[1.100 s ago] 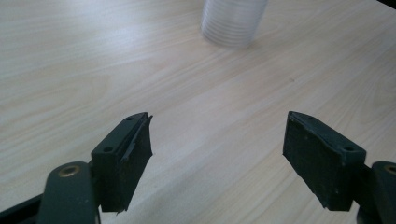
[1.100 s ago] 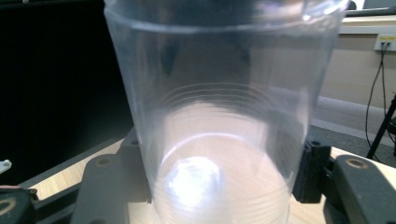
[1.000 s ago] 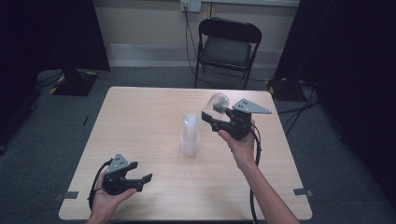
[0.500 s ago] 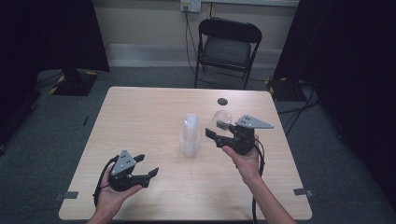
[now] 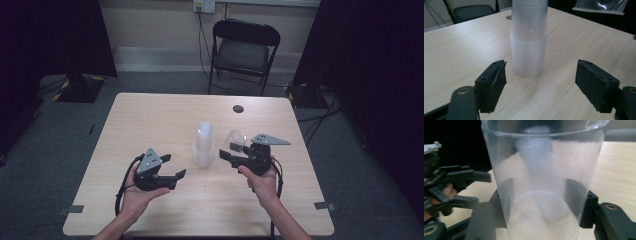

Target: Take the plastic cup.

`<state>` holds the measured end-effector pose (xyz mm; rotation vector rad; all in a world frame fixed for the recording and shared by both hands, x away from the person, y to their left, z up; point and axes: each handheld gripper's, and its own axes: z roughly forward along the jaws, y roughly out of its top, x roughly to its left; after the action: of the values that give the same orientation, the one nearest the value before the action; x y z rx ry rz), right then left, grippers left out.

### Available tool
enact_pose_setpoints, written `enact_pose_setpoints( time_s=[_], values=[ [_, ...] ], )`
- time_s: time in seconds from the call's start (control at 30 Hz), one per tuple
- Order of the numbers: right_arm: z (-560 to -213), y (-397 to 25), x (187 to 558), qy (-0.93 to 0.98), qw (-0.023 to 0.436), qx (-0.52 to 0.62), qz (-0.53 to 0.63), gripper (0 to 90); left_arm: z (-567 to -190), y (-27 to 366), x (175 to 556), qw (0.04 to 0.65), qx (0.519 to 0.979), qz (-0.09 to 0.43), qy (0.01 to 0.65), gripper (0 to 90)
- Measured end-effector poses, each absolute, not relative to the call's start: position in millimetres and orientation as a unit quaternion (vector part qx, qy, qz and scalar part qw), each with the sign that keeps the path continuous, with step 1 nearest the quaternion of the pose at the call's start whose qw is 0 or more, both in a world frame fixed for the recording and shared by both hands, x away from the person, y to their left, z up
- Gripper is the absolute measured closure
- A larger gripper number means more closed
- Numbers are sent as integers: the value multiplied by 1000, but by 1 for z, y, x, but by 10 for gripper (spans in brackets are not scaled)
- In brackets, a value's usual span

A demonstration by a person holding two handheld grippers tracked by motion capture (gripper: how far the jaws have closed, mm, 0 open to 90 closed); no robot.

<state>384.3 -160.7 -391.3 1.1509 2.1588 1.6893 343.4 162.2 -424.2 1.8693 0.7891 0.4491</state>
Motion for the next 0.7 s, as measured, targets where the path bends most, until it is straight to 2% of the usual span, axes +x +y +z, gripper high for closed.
enact_pose_setpoints(
  time_s=[0.2, 0.3, 0.4, 0.63, 0.7],
  values=[
    [-400, -163, 375, 718, 51, 395, 571, 418, -428, 149, 344, 521, 778, 157, 314, 255],
    [-405, -163, 372, 717, 36, 401, 570, 419, -429, 145, 340, 538, 768, 160, 307, 332],
    [-410, -163, 371, 709, 19, 408, 575, 419, -432, 142, 336, 558, 755, 154, 308, 332],
    [-421, -161, 367, 692, -29, 423, 584, 420, -437, 139, 329, 559, 760, 150, 294, 352],
    [-423, -160, 367, 687, -46, 425, 587, 420, -439, 137, 328, 564, 761, 148, 285, 399]
  ],
)
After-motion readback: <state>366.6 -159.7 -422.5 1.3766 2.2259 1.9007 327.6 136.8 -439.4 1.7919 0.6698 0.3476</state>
